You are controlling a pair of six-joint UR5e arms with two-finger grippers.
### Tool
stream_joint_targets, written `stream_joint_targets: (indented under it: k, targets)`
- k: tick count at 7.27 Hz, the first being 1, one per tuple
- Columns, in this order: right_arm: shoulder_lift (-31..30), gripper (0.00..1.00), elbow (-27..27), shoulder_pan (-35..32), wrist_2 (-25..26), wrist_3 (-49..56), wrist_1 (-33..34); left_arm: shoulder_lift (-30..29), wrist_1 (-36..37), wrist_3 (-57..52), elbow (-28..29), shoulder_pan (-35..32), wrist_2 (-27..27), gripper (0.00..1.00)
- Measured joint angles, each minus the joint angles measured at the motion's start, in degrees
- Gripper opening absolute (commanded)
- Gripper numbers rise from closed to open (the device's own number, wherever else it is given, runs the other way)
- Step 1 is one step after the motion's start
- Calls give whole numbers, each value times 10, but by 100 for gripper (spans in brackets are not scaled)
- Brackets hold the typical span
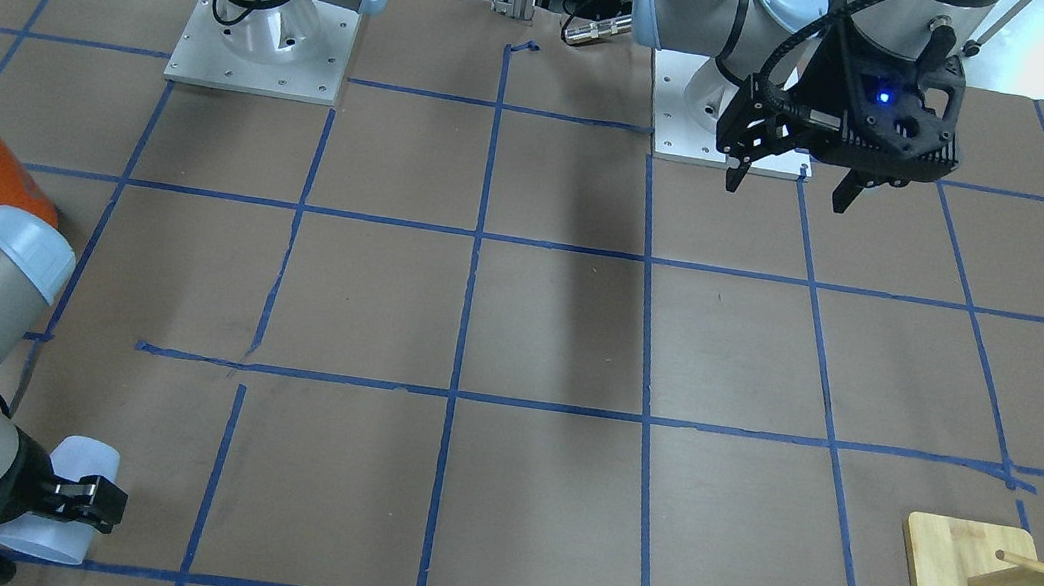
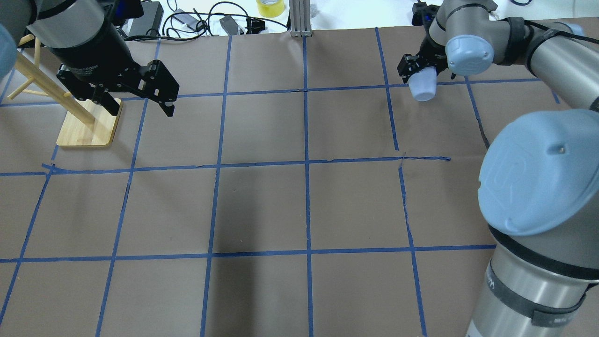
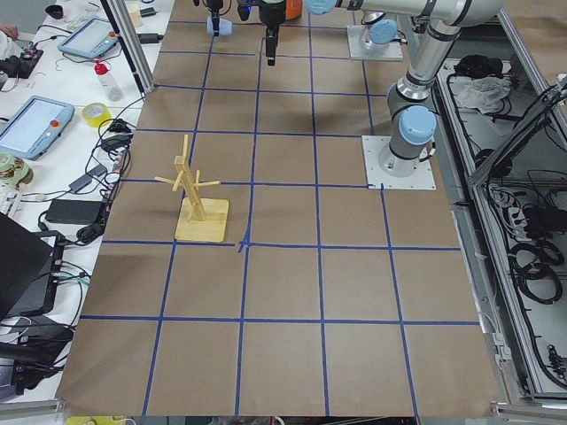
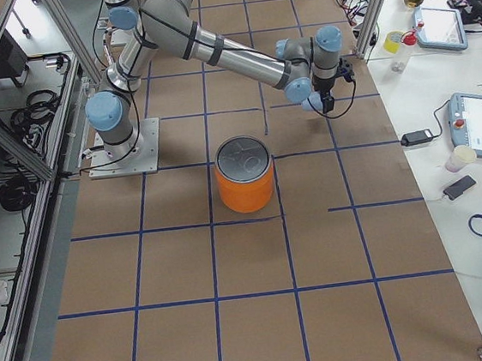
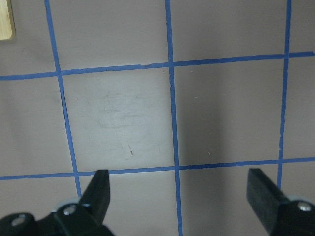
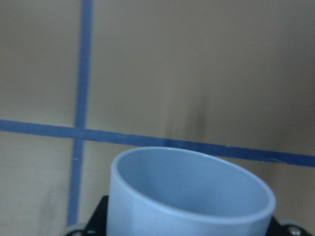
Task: Flip cup
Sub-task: 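Carry the cup with the right gripper toward the table center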
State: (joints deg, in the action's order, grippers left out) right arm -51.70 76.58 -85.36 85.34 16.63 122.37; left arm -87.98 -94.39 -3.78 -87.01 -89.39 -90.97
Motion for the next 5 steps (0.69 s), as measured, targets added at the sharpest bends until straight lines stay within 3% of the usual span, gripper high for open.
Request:
stream_joint_targets:
  k: [2,3,5]
  targets:
    - [-16,78,3,-82,-45,91,4,0,0,0,0,0,0,100]
    - [-18,72,3,-125,-52,144,12,0,0,0,0,0,0,100]
    - [-16,71,7,-199,-29,269,52,0,0,-1,0,0,0,100]
